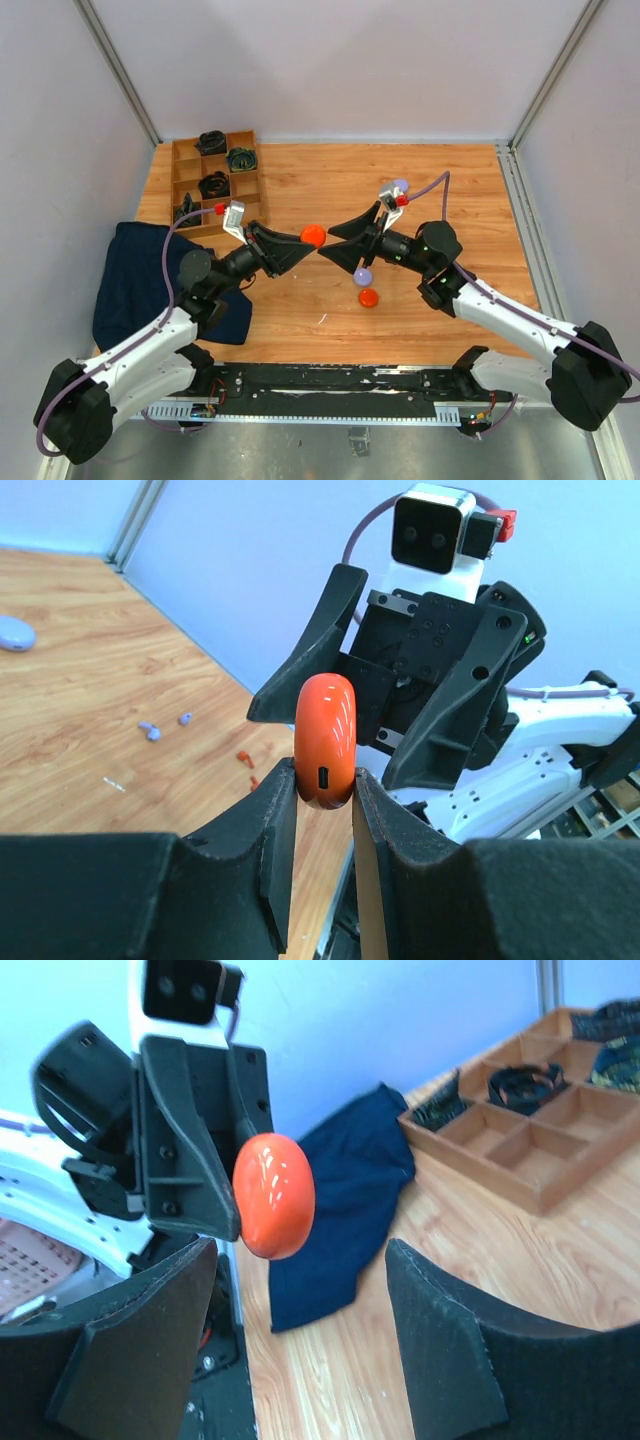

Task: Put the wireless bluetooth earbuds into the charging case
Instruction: Pick up the charging case at the center of the board.

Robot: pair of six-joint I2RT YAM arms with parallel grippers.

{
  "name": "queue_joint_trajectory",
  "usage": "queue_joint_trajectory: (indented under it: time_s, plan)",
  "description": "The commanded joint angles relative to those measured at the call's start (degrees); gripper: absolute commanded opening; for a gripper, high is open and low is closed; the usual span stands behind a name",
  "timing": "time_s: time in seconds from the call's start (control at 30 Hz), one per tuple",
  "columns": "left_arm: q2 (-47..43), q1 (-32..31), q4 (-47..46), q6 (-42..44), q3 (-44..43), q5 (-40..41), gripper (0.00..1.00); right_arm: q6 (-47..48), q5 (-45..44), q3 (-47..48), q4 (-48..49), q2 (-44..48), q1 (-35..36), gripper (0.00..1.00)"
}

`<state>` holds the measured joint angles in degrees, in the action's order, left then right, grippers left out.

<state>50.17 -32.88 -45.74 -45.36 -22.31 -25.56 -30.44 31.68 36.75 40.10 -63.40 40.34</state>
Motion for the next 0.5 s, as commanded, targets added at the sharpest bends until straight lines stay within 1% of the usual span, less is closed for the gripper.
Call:
queue_joint_trajectory:
  time_s: [0.0,0.27,0.47]
  plan:
    - [-2.1,-0.4,-5.8,-2.3,1.1,2.8,0.15,-7.6,0.9,-0.1,15.7,-1.2,-0.7,0.68]
    - [-1.1,-0.8,-7.7,-3.8,0.8,2.5,0.15,-12.9,3.6,1.0,23.9,-5.5,-0.6,0.60]
    - [0.2,-1.3,-10.0,-4.6,0.8,2.4,0.16,-17.6,5.1,0.8,32.3,-9.2,-0.7,0.50]
